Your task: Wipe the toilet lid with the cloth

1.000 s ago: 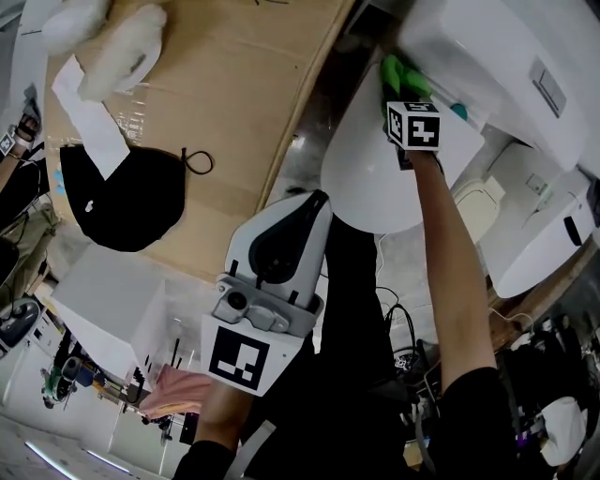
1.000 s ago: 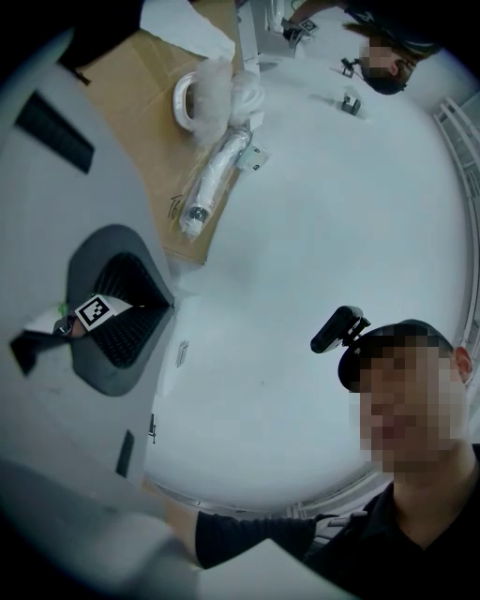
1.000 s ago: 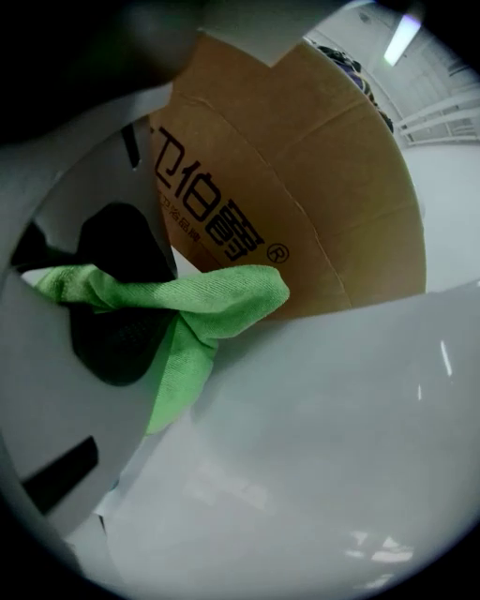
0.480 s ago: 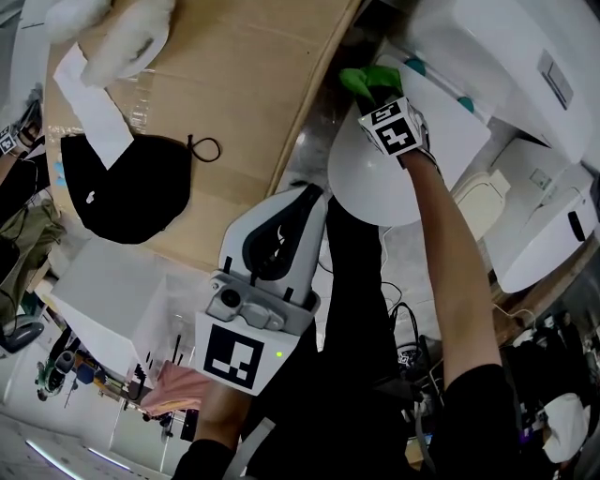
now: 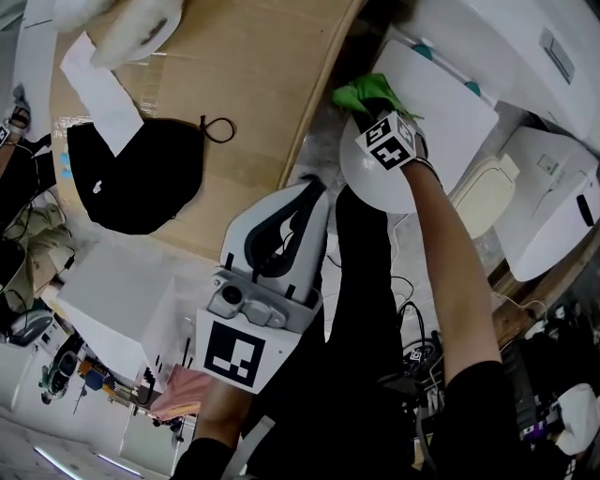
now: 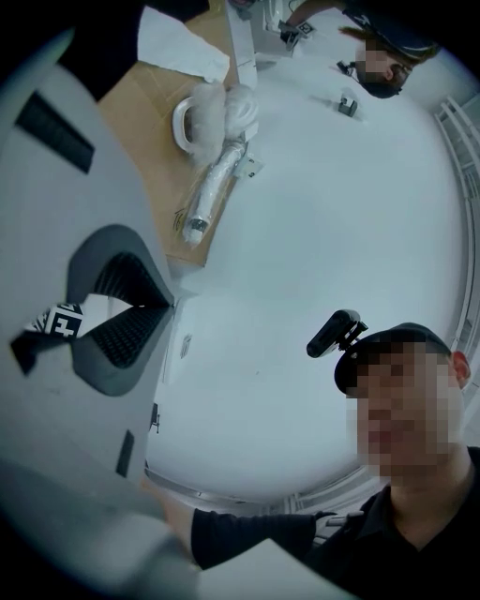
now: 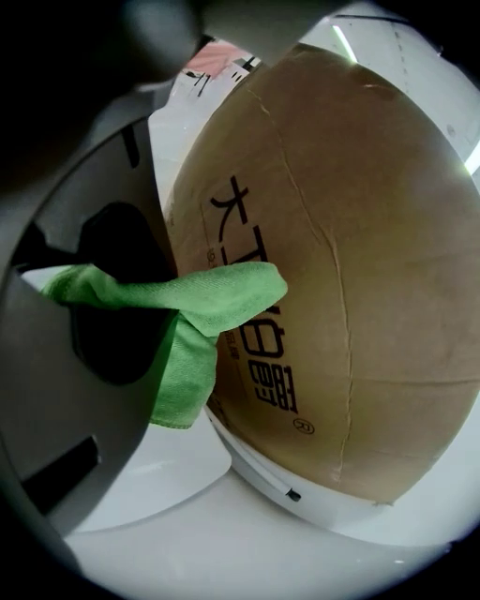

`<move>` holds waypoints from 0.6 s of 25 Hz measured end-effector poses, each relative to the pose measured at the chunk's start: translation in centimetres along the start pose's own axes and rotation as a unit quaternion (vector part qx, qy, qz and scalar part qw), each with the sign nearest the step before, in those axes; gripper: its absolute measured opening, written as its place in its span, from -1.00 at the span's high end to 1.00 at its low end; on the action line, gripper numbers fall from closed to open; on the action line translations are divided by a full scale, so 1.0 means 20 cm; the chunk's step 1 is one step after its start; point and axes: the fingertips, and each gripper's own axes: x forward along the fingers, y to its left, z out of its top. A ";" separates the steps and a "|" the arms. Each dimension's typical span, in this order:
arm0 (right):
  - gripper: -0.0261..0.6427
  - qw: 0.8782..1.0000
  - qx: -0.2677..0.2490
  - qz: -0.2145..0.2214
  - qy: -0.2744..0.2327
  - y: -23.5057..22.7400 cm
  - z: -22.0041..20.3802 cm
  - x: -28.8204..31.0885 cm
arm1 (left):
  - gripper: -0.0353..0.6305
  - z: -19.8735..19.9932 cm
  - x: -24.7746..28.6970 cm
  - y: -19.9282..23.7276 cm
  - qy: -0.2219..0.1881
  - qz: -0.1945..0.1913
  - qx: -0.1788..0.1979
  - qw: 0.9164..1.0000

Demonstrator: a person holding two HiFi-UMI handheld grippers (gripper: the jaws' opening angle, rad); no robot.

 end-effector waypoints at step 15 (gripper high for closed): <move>0.77 0.994 -0.096 -0.022 0.041 0.47 -0.22 -0.02 | 0.89 -0.10 -0.24 -0.07 0.013 -0.063 0.013 0.998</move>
